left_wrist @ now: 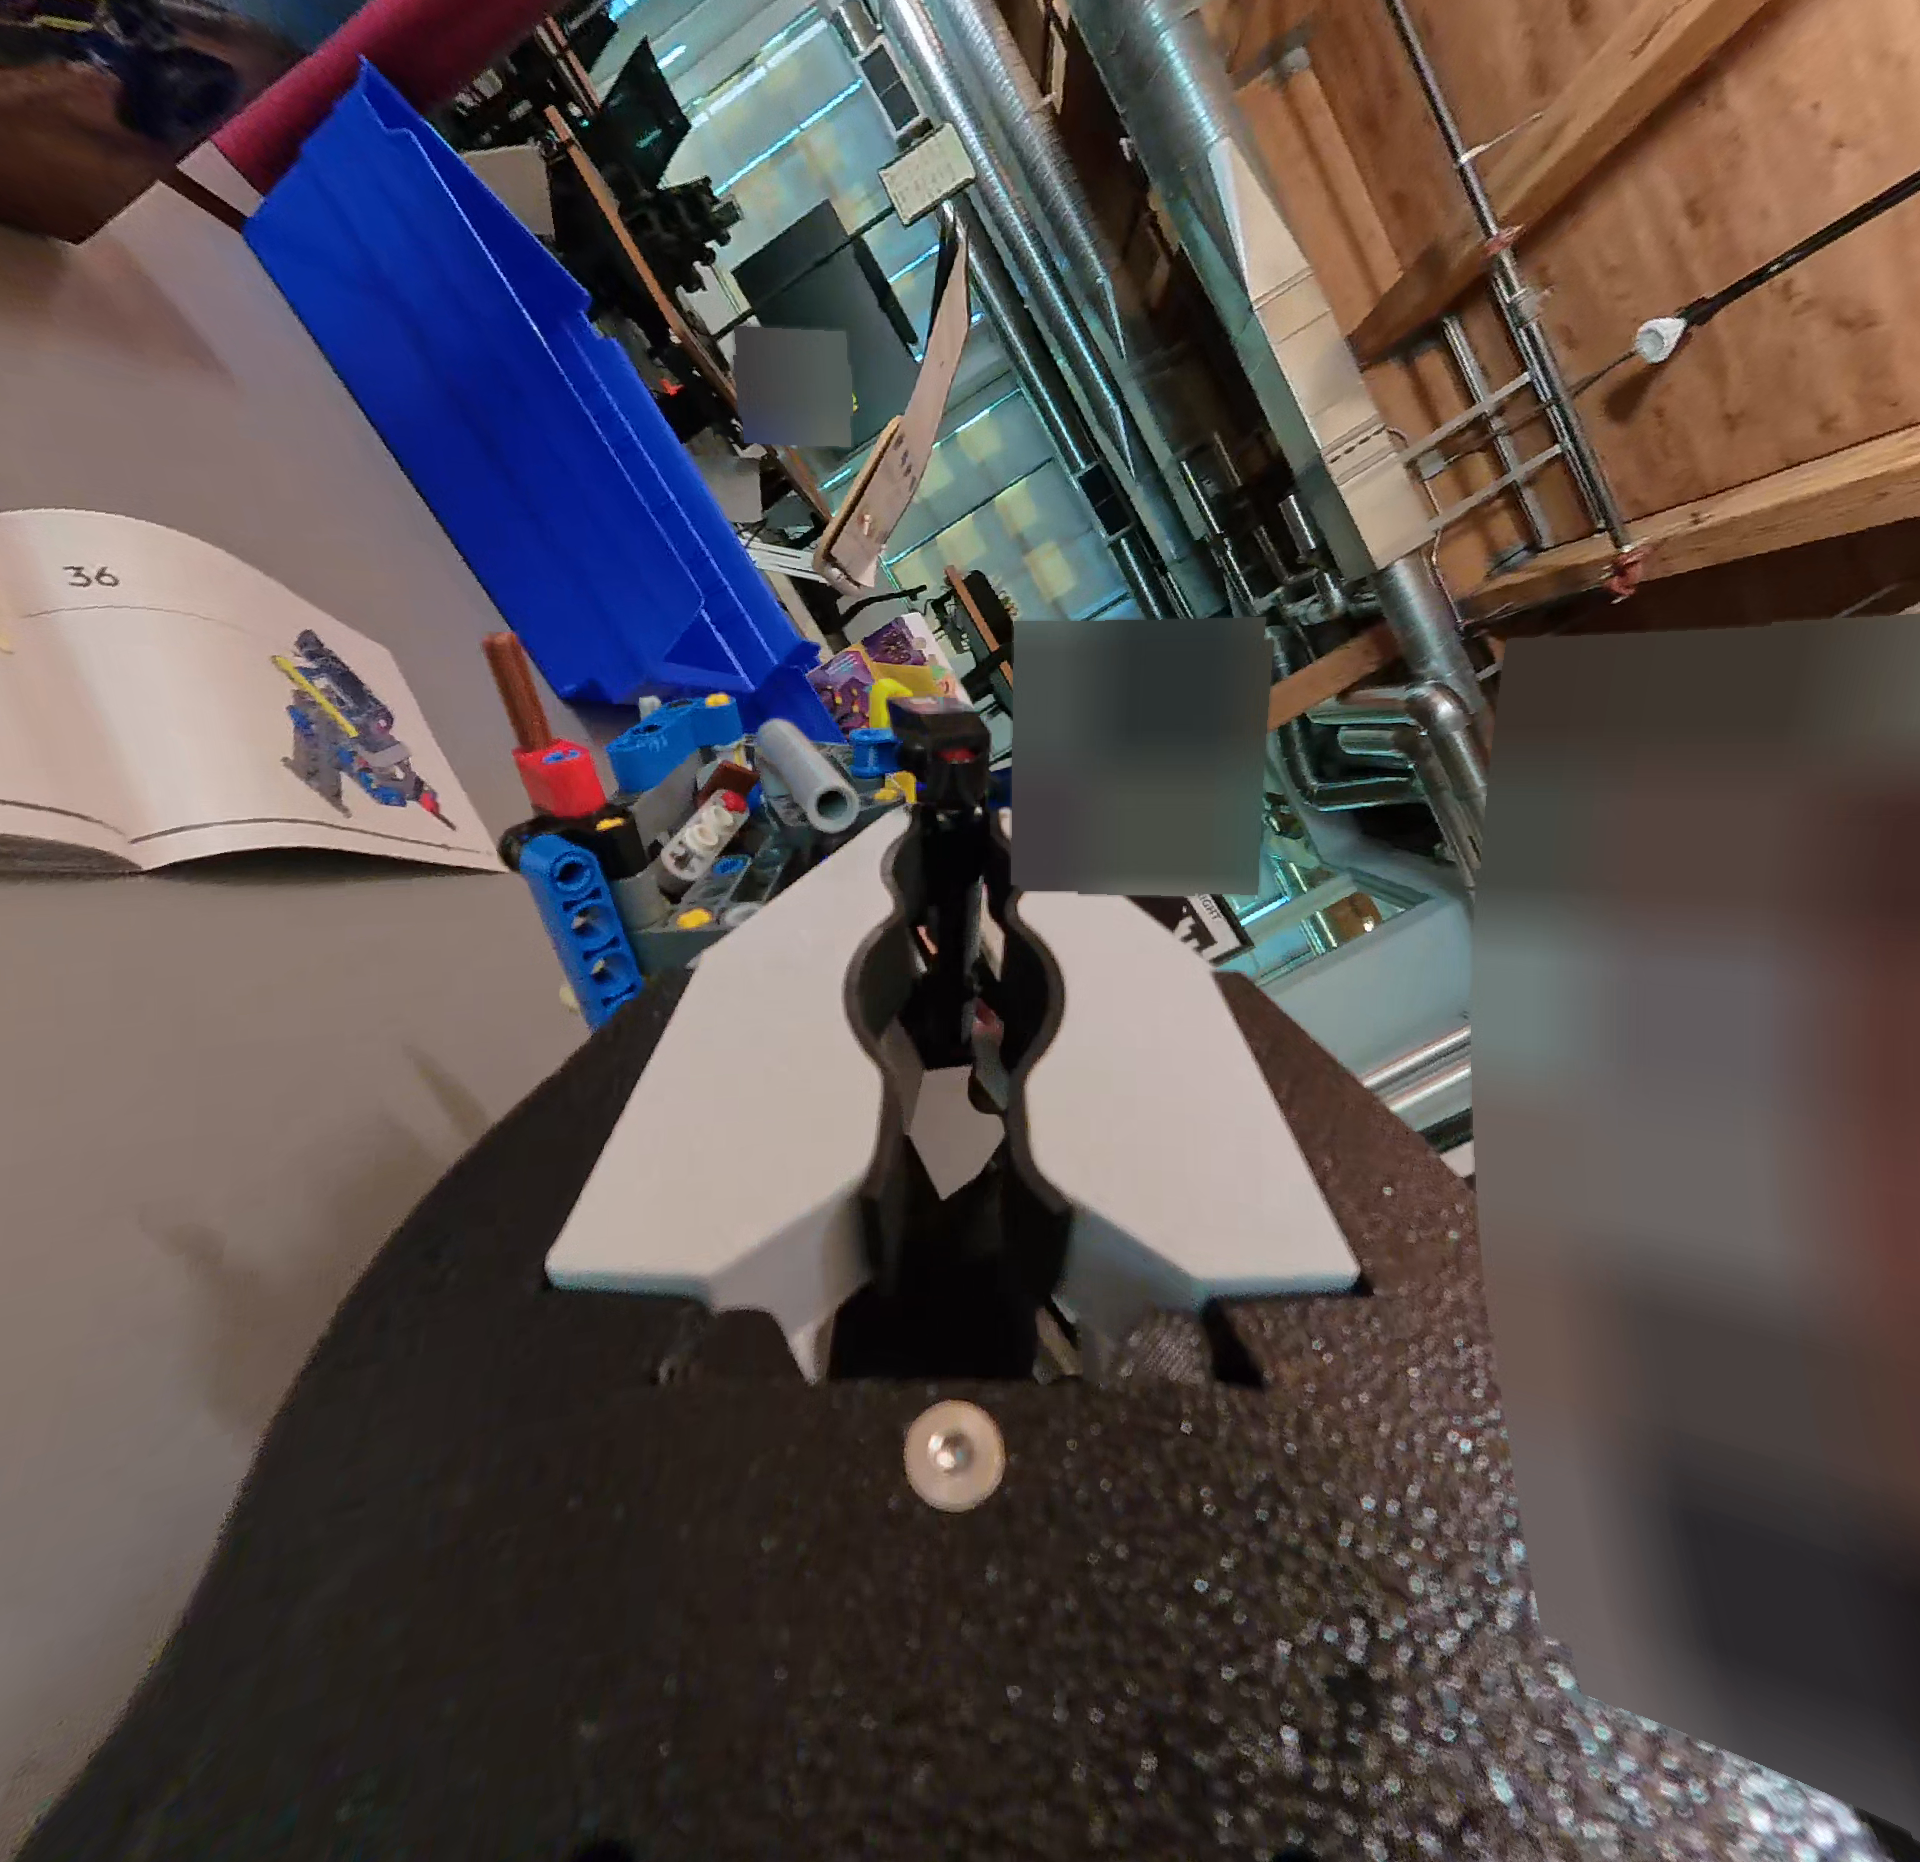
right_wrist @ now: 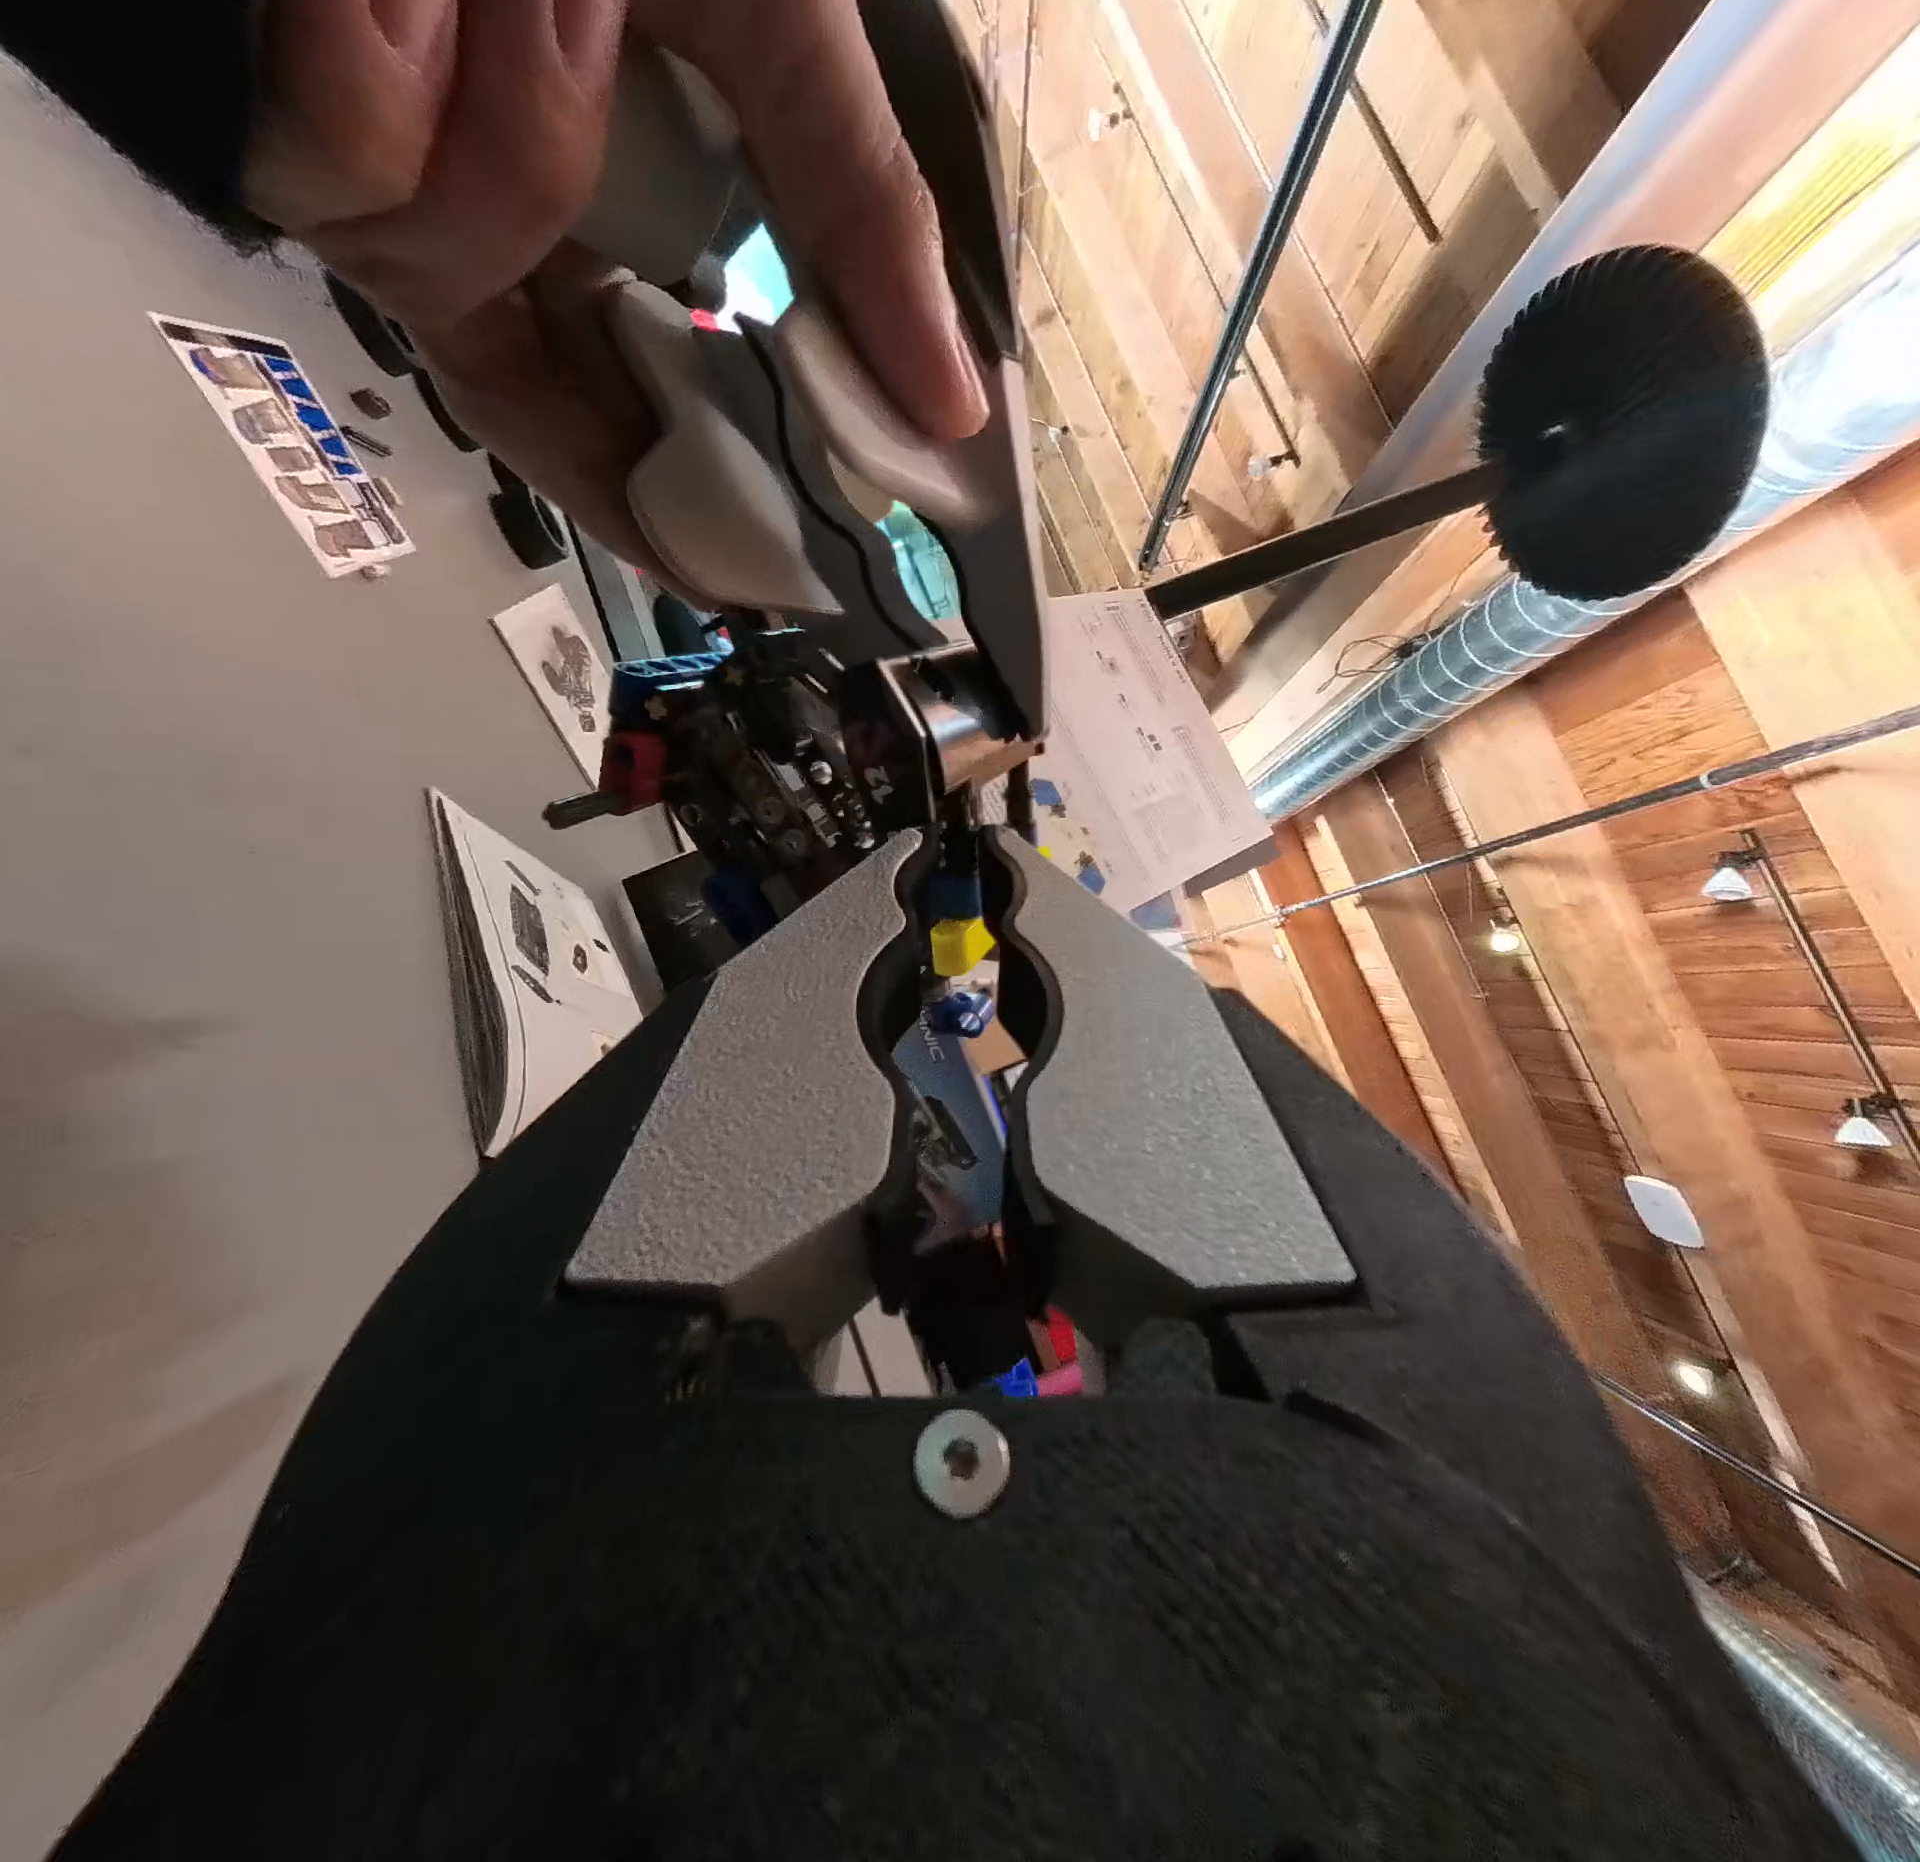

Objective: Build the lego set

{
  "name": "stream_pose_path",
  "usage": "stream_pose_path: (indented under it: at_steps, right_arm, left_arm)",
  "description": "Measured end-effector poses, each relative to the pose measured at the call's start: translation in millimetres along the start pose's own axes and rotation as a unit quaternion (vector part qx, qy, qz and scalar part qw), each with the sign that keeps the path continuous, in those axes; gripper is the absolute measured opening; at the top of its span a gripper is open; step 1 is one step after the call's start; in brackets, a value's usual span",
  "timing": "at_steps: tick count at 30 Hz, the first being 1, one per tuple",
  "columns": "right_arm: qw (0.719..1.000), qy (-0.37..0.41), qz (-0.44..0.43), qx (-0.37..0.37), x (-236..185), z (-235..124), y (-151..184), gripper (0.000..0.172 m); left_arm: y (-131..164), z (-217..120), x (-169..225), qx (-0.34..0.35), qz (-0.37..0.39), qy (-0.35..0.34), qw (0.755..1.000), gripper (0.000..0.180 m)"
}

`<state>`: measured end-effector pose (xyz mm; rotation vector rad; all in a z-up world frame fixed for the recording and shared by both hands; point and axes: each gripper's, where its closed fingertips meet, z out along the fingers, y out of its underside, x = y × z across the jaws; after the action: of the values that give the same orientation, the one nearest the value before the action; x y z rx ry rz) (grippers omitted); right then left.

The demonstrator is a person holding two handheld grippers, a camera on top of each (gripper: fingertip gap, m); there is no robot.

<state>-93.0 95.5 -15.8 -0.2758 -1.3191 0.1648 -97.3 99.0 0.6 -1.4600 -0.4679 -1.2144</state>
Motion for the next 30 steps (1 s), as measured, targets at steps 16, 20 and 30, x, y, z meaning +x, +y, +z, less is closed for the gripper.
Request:
stream_pose_path:
  at_steps: [16,20,30]
  right_arm:
    - [0.941,-0.090,0.325,0.010,-19.5,8.8,14.1,0.003]
    - [0.908,-0.148,0.389,0.048,-35.3,10.5,1.1,0.003]
    - [0.879,-0.202,0.422,0.096,-47.4,8.4,-20.9,0.003]
  left_arm:
    - [-5.2,-35.6,9.6,-0.141,0.589,-0.092,0.790,0.030]
    - [-6.9,-48.3,-8.1,-0.272,0.805,-0.155,0.503,0.025]
    - [13.1,-46.6,-38.6,-0.384,0.855,-0.105,0.333,0.004]
